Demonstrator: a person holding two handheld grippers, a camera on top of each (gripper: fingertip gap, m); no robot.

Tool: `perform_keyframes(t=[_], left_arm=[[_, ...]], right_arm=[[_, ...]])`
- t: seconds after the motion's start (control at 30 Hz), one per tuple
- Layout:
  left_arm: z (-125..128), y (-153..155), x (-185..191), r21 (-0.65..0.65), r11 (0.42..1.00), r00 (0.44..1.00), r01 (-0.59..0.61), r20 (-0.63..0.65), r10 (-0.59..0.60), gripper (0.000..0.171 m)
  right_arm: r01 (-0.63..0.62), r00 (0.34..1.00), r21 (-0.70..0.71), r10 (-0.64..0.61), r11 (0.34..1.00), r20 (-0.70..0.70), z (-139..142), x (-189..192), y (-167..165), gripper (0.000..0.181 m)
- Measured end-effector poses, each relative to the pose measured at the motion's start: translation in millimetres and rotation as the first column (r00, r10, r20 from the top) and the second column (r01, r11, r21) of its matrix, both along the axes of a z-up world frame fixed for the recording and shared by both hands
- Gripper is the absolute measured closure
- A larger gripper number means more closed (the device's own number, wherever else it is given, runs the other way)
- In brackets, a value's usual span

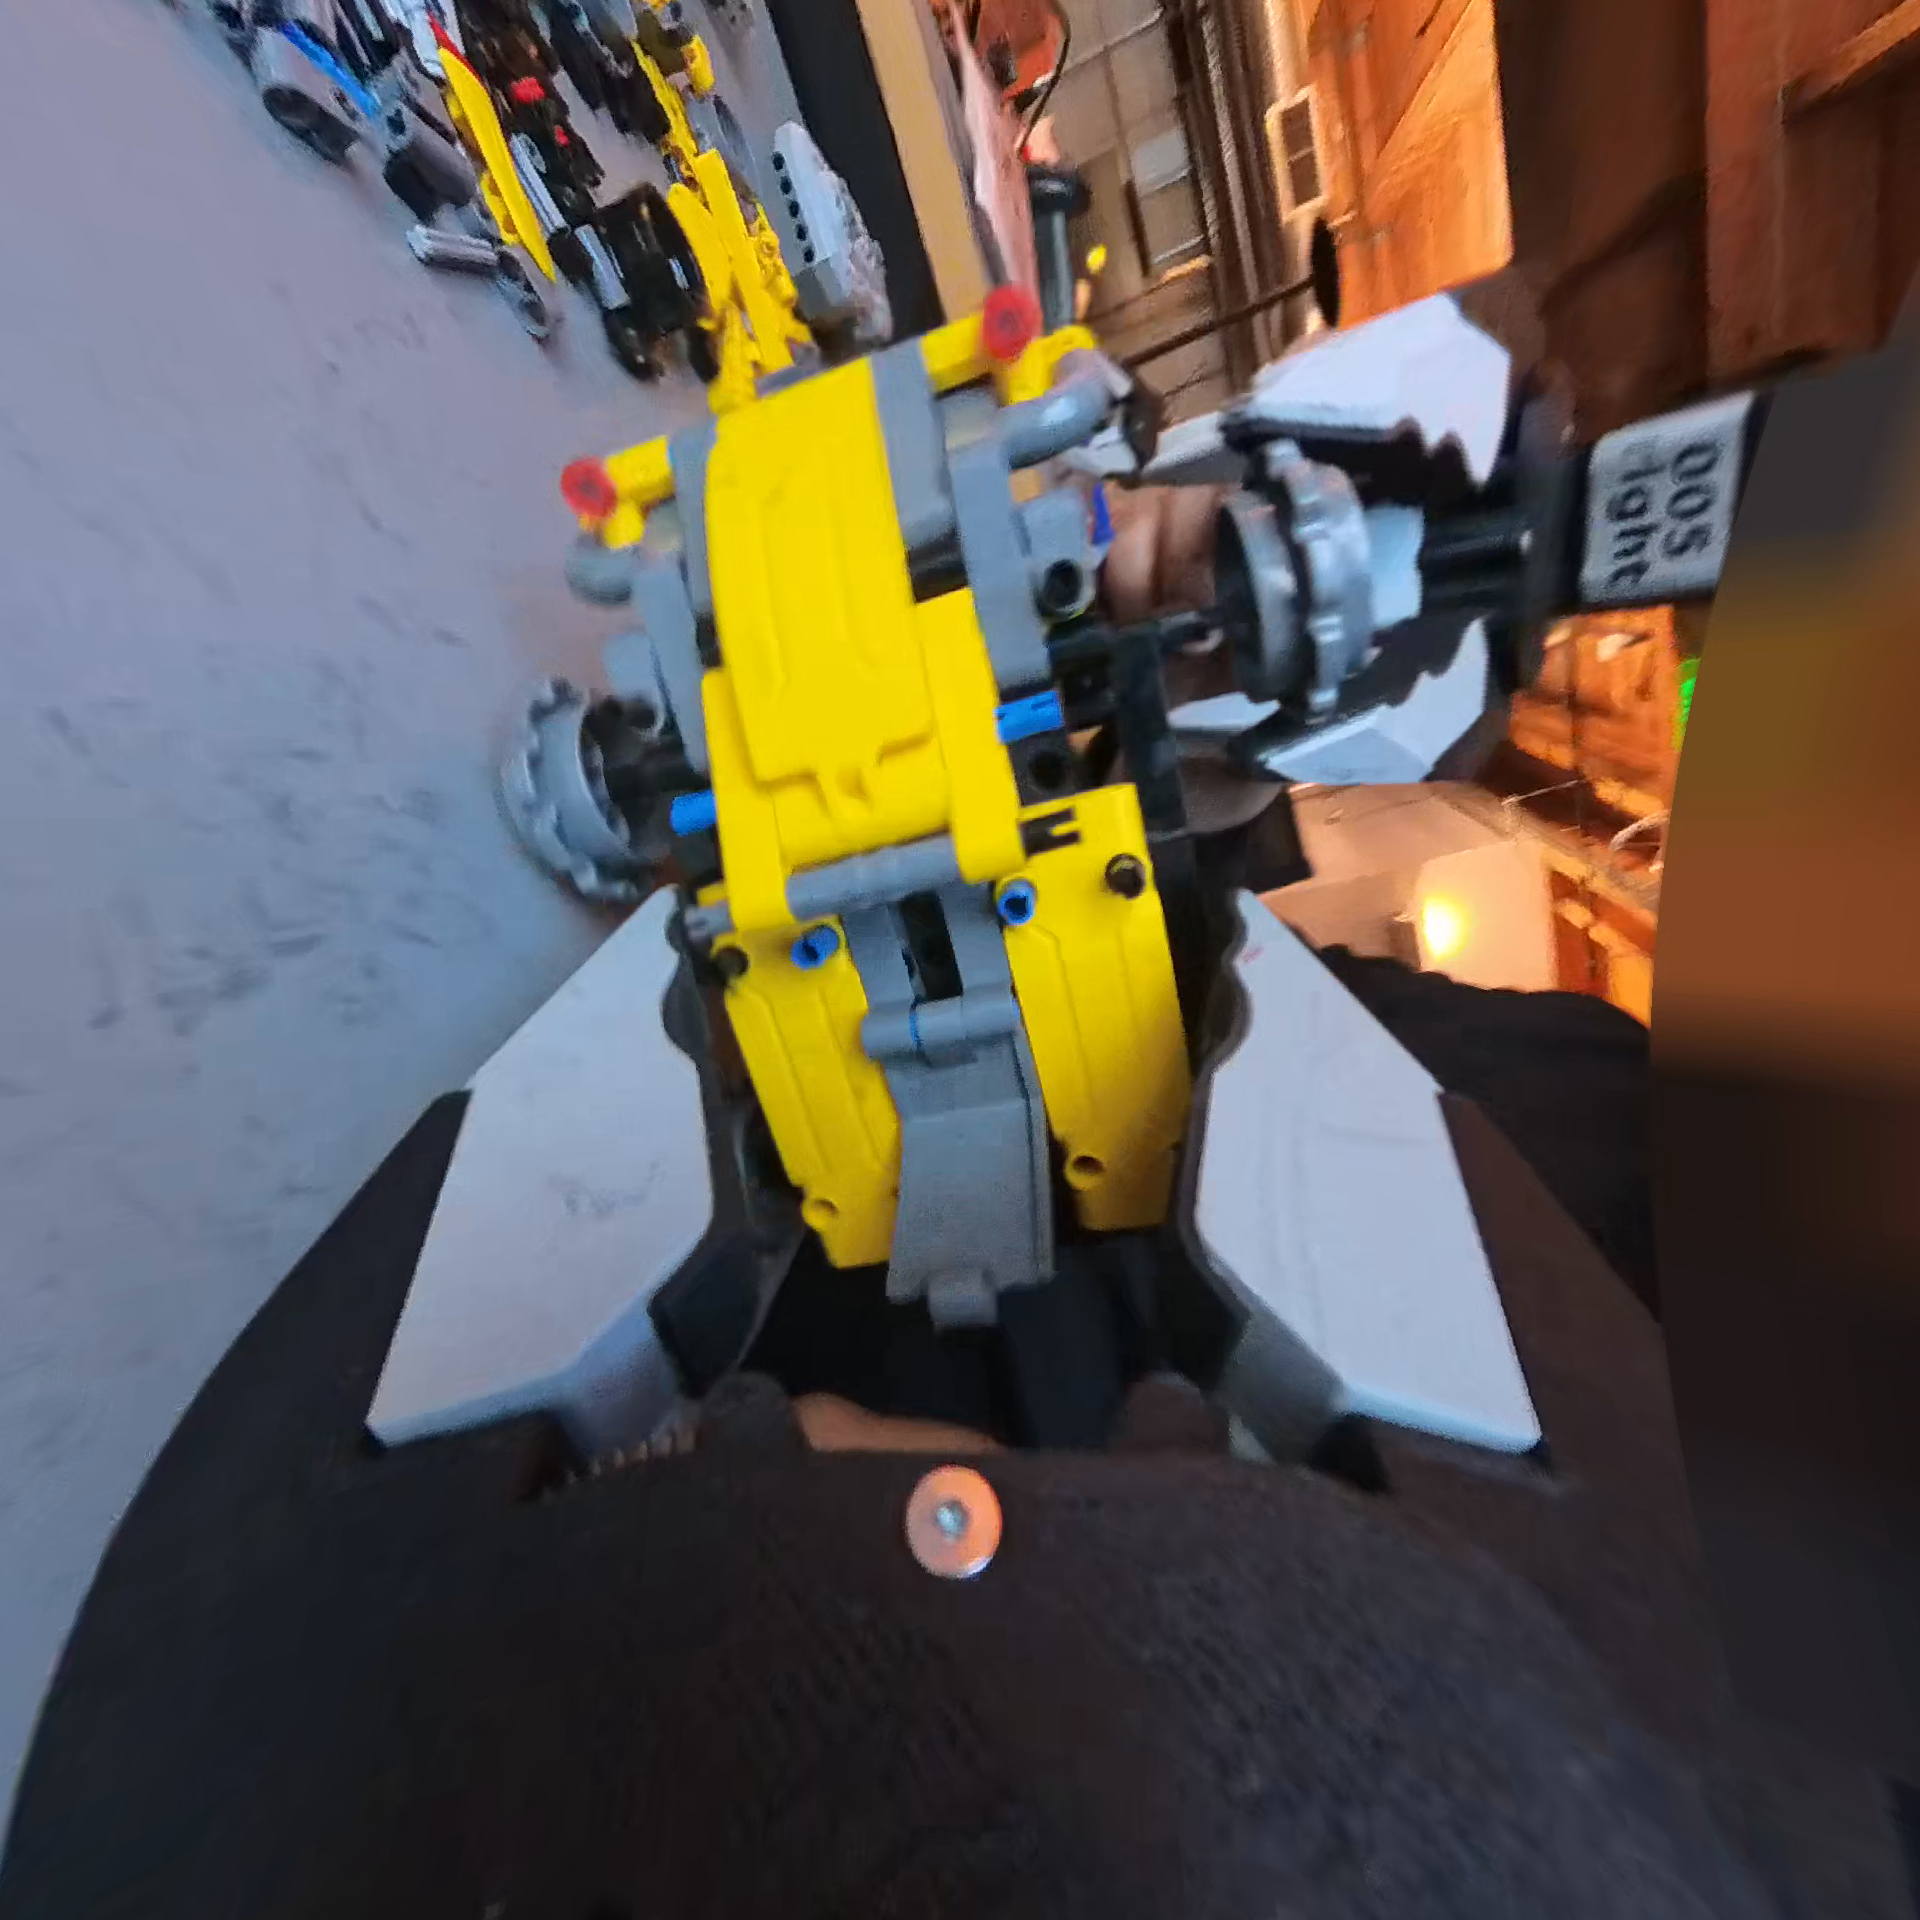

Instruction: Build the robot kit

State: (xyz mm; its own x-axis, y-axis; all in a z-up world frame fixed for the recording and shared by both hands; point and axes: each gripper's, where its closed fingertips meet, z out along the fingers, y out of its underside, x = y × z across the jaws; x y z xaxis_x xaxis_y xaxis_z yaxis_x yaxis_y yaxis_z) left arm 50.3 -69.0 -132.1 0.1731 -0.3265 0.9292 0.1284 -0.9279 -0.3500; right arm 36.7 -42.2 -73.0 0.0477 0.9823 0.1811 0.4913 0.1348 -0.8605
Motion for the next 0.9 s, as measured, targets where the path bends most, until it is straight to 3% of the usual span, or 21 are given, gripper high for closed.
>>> perform_keyframes(t=[0.1, 0.27, 0.37, 0.47, 0.57, 0.7, 0.8, 0.9], left_arm=[[1, 11, -11, 0.165, 0.986, 0.992, 0.017, -0.126, 0.004, 0.075], [12, 40, -42, 0.423, 0.906, 0.933, -0.030, -0.314, 0.178, 0.072], [15, 43, -49, 0.455, 0.890, 0.910, 0.031, -0.382, 0.164, 0.077], [18, 37, -49, 0.427, 0.887, 0.876, 0.177, -0.479, 0.056, 0.086], [29, 38, -59, 0.436, 0.827, 0.756, 0.354, -0.654, 0.022, 0.091], [44, 34, -55, 0.374, 0.758, 0.623, 0.535, -0.780, -0.055, 0.094], [27, 40, -52, 0.279, 0.717, 0.463, 0.639, -0.883, -0.069, 0.098], [17, 25, -39, 0.166, 0.672, 0.398, 0.722, -0.894, -0.206, 0.105]], right_arm=[[-0.016, 0.998, -0.067, 0.020, 0.998, 0.065, -7, -3, 6, 0.139], [-0.030, 0.995, -0.115, 0.041, 0.993, 0.096, -8, -12, 15, 0.139], [-0.044, 0.991, -0.134, 0.060, 0.990, 0.118, -8, -16, 16, 0.139], [-0.051, 0.989, -0.144, 0.070, 0.988, 0.130, -9, -19, 16, 0.139], [-0.023, 0.988, -0.147, 0.045, 0.989, 0.146, -9, -20, 19, 0.139], [0.086, 0.985, -0.131, -0.065, 0.988, 0.161, -10, -18, 26, 0.139], [0.163, 0.975, -0.095, -0.146, 0.982, 0.166, -12, -17, 30, 0.140], [0.186, 0.974, -0.063, -0.175, 0.981, 0.141, -11, -16, 28, 0.140]])
